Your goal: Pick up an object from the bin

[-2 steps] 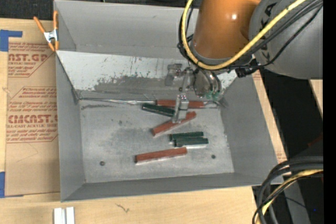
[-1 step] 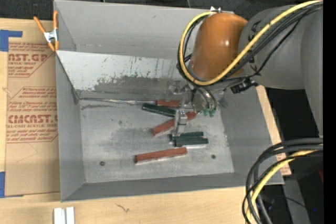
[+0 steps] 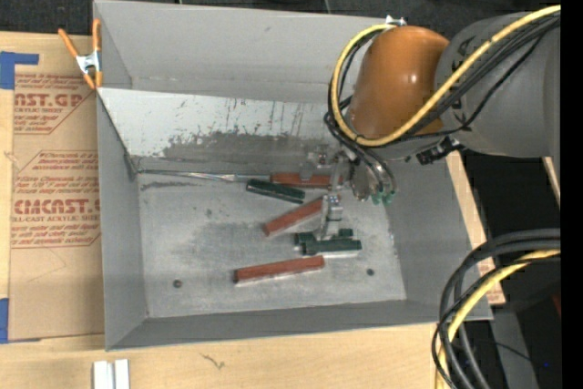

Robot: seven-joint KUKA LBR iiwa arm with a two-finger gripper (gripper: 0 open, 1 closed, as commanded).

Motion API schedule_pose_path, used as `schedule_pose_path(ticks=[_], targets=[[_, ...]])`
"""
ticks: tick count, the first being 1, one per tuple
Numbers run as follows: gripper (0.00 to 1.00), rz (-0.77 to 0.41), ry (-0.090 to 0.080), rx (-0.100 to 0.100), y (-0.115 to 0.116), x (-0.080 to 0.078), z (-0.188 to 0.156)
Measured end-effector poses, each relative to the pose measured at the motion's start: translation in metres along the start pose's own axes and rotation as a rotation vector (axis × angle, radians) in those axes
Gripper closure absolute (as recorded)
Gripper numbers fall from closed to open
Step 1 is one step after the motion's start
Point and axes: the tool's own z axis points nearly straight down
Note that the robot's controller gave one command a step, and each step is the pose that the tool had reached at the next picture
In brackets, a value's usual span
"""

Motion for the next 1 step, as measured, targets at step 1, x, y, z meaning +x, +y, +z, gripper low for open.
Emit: schedule_pose_path(ticks=[1], targets=[[0.00, -0.010, -0.003, -0.001, 0.0175, -0.0035, 0.0122]])
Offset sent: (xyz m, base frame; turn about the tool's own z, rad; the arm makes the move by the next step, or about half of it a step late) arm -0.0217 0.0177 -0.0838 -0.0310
